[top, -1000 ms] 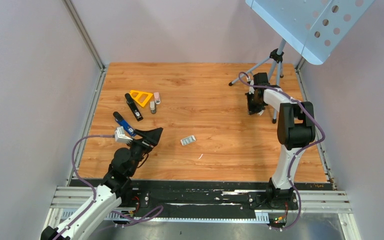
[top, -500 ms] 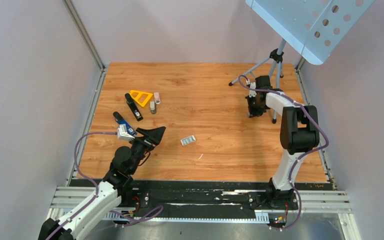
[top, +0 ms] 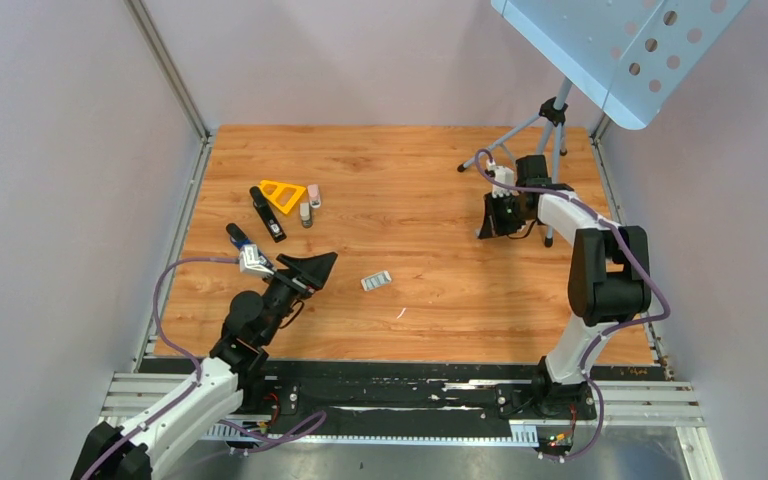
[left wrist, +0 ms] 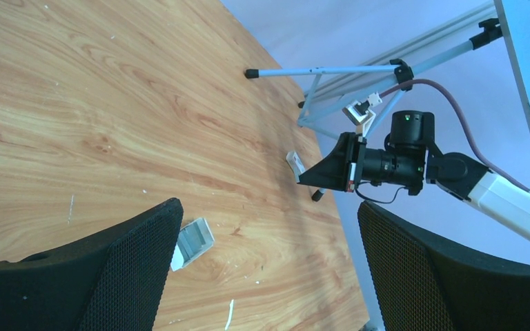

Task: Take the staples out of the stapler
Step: Pick up the staple from the center of the board, then place the staple in the staple box.

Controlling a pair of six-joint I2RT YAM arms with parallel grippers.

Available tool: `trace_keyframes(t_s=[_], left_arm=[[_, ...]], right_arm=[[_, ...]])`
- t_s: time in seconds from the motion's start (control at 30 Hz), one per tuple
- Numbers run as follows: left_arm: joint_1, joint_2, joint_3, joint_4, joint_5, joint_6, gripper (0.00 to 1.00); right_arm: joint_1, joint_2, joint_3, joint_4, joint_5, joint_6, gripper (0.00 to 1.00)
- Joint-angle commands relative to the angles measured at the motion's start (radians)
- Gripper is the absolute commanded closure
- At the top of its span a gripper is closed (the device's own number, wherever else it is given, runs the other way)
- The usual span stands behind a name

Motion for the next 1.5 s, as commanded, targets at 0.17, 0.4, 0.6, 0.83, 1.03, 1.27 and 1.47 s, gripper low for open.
trace_keyframes(t_s=[0.17,0.4,0.6,0.83,1.03,1.27,1.47], left_arm=[[0.007,0.061,0.017,0.106,0.059,0.029,0.00],[0.006,0.142,0.032,0.196,0.110,0.030,0.00],[-0.014,0.261,0.054,0.303,0.147,0.026,0.00],[-0.060,0.383,0.092,0.395,0.159,0.028,0.00],[-0.079,0.472,0.110,0.504,0.157,-0.001,0.00],[-0.095,0.603,0.119,0.697,0.150,-0.061,0.00],[-0.102,0.688,0.134,0.795,0.143,-0.101,0.00]], right_arm=[[0.003,-0.017,-0.031,-0.004,-0.291,0.015,1.00],[0.015,-0.016,-0.033,0.013,-0.438,0.051,1.00],[0.051,-0.013,-0.046,0.052,-0.543,0.088,1.00],[0.099,-0.005,-0.054,0.119,-0.656,0.163,1.00],[0.155,0.008,-0.049,0.206,-0.752,0.280,1.00],[0.205,0.040,-0.028,0.366,-0.834,0.505,1.00],[0.238,0.059,0.002,0.407,-0.859,0.582,1.00]])
